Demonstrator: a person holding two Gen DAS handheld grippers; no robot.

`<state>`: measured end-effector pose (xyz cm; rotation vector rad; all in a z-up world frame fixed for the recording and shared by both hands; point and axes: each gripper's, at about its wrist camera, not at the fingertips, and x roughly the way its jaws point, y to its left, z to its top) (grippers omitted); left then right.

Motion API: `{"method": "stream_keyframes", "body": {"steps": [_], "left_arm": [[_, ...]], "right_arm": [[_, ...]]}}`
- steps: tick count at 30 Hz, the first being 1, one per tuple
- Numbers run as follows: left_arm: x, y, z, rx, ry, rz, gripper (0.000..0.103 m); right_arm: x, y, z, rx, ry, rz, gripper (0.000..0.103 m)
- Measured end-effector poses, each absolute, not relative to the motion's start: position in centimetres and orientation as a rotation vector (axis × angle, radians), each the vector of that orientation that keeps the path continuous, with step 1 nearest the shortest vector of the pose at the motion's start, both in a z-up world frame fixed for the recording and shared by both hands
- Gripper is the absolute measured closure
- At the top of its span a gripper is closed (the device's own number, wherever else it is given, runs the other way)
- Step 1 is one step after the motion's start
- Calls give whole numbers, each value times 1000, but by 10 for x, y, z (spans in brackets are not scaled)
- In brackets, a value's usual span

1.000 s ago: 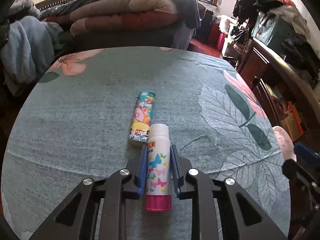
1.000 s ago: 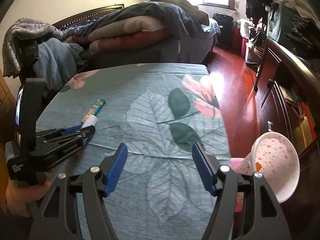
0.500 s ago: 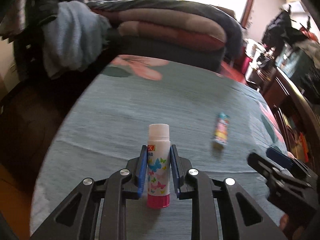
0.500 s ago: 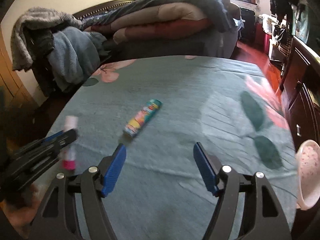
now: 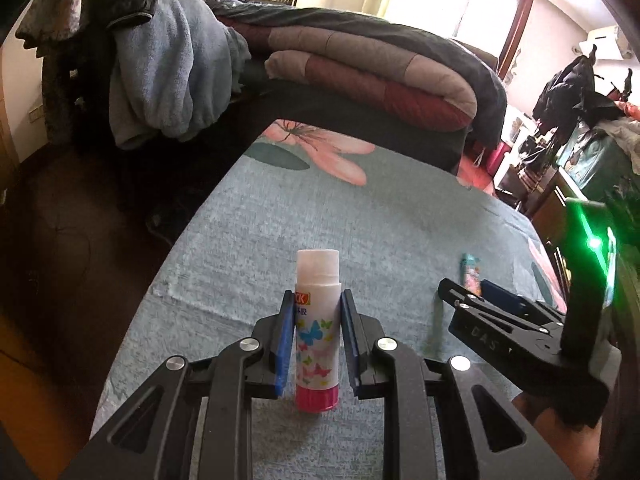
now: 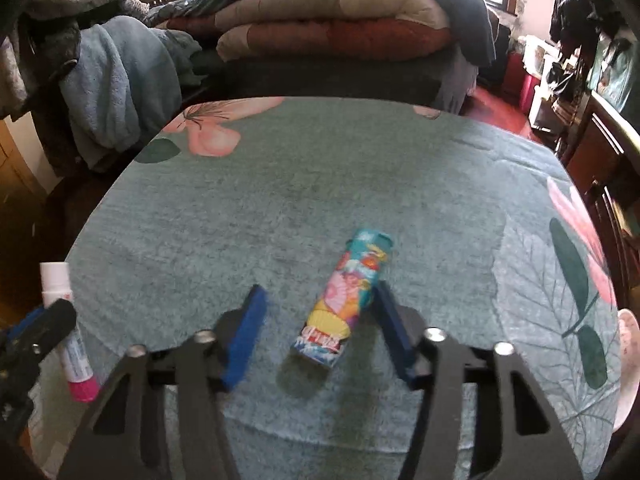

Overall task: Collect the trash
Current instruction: 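Grasp the colourful lighter with the right tool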

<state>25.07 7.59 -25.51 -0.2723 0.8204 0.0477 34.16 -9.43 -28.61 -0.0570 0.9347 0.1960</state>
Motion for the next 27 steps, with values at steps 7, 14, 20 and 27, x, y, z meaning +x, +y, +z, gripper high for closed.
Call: {"method": "stream_keyframes", "body": {"steps": [7,14,20,27], "left_arm": [[255,71,-247,-261,816,35,80],[249,56,-234,-227,808,41,80],[241,44,-225,-224,804,51,80],[233,26,-213,-206,790,36,80]], "right_arm": [[338,-103,-285,-35,929,224,80],[312,-124,-274,1,926,254,80],[283,-150,-261,12,911,256,80],[257,-182,-247,38,889,235,80]]}}
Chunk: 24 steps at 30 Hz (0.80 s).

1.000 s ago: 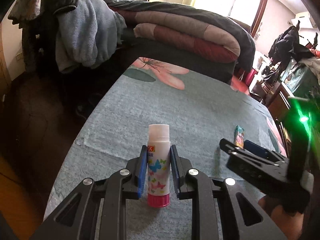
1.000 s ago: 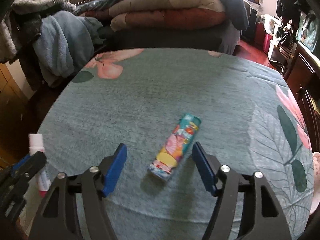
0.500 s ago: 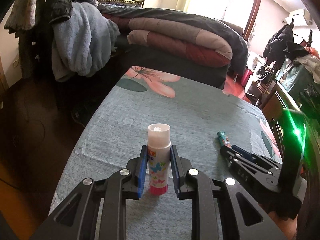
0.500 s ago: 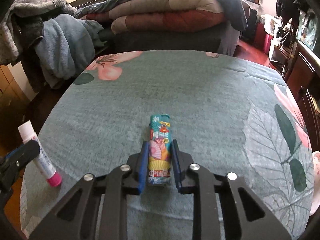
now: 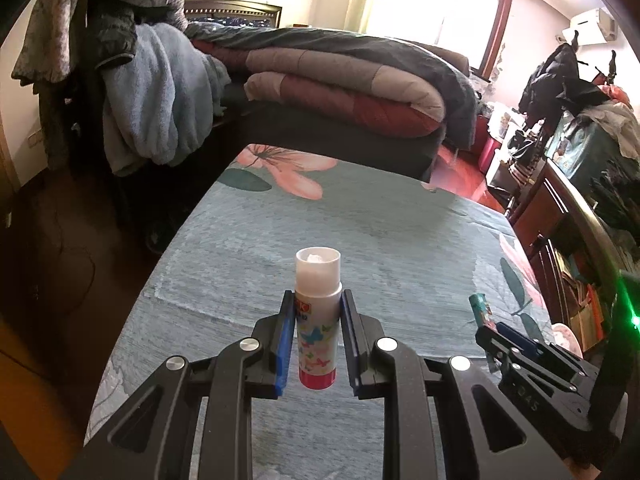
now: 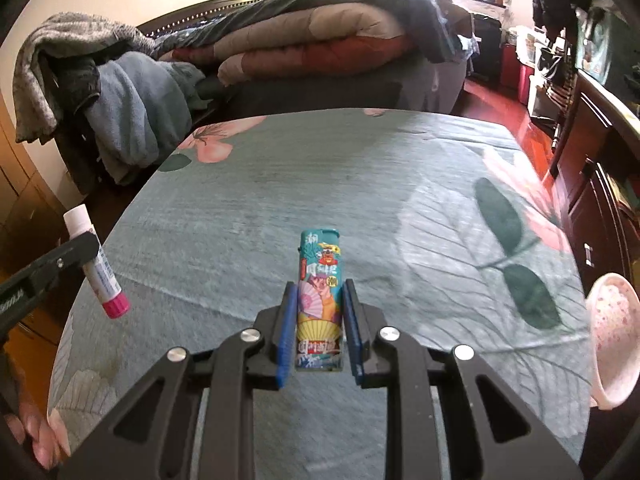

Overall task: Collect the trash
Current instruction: 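Carry glue stick and lighter over the wastebasket and open both tools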

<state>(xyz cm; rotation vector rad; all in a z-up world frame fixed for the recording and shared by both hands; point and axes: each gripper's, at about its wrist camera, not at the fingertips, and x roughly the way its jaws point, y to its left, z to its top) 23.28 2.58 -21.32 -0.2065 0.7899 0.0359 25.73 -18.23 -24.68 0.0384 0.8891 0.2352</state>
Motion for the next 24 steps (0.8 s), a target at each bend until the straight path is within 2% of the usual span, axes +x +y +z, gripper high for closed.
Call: {"method": "stream_keyframes", "body": {"steps": [24], "left_arm": [[219,-76,-182,-94,748,-76,80]], "right_arm": [[192,-280,-210,101,779,192,80]]}}
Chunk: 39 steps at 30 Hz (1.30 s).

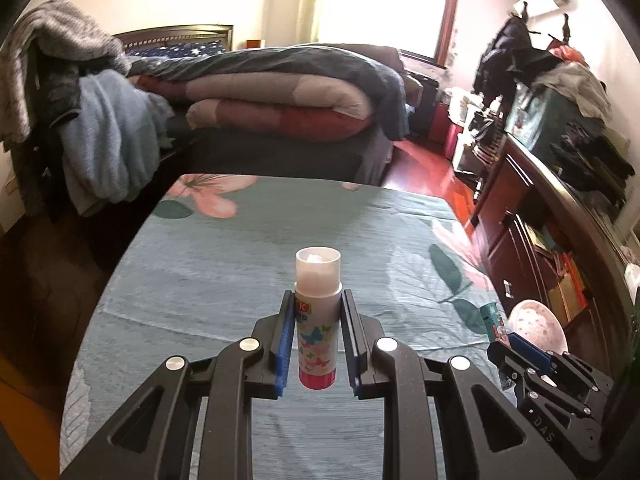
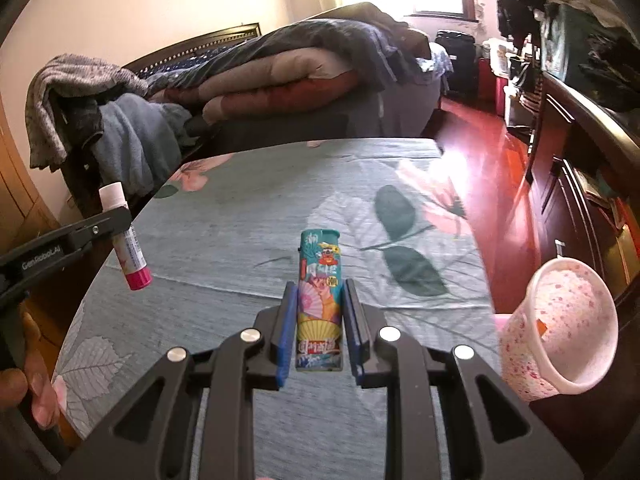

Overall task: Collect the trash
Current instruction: 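Carry glue stick and lighter over the wastebasket and open both tools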

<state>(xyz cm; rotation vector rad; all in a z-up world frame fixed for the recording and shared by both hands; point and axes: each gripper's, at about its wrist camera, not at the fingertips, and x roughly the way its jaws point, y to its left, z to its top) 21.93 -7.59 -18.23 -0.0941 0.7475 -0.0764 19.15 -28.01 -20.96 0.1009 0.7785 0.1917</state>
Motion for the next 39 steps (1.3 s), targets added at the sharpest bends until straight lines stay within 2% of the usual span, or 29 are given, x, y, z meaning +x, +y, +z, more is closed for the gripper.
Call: {"method": "stream_keyframes", "body": {"steps": [18,39], "left_arm": [[226,-204,-172,22,730,-319,80],[235,-385,-190,145,743,-674,80]], "right_arm": [[163,-388,-212,197,743,31,80],[128,-549,-235,322,737,-304,80]]}}
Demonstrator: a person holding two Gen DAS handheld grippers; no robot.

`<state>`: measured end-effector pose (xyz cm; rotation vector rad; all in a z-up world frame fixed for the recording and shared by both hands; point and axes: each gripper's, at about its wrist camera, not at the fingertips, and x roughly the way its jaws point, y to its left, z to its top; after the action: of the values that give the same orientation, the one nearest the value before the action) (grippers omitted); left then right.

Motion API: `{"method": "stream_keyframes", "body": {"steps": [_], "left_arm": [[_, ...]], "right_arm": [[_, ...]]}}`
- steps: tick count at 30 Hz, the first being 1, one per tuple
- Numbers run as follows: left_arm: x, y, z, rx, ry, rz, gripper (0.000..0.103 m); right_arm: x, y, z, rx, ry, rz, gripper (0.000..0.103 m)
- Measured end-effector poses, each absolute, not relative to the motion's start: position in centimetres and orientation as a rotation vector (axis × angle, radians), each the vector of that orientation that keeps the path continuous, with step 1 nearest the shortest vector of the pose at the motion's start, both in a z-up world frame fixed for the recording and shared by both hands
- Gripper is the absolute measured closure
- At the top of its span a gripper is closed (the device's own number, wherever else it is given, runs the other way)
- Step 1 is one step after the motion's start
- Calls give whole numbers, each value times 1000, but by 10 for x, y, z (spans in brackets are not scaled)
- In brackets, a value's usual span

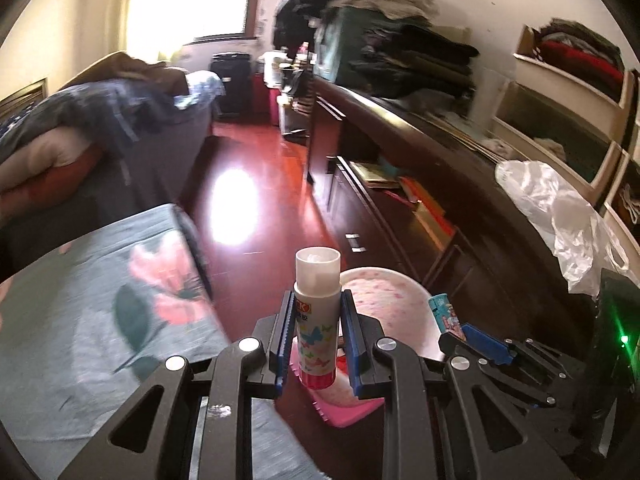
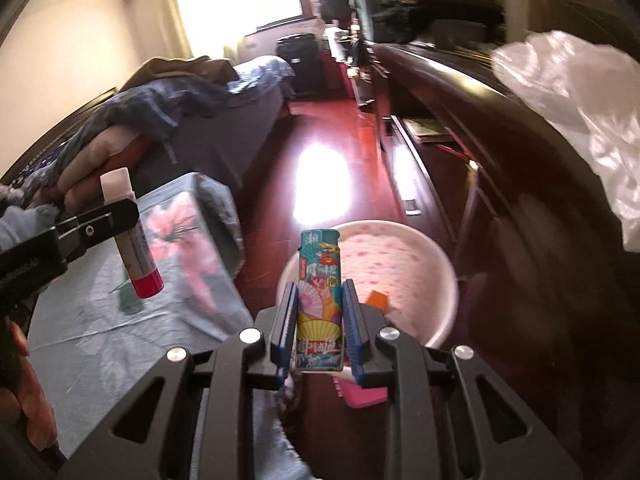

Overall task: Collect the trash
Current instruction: 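Carry glue stick and lighter over the wastebasket and open both tools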

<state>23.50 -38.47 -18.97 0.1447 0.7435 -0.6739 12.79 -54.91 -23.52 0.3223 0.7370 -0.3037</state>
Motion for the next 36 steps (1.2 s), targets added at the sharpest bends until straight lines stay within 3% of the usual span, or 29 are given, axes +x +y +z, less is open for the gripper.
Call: {"method": "stream_keyframes", "body": {"steps": [25,31,36], "left_arm": [[298,-498,-282,158,949,-795,80],[314,-502,-304,120,1005,-786,66],[316,-493,-297,82,987,-772,47]], "right_arm": [[180,-616,-314,341,853,-389,80],[193,-624,-340,347,888,-408,78],[191,-621,-337,354,871,-403,66]]}}
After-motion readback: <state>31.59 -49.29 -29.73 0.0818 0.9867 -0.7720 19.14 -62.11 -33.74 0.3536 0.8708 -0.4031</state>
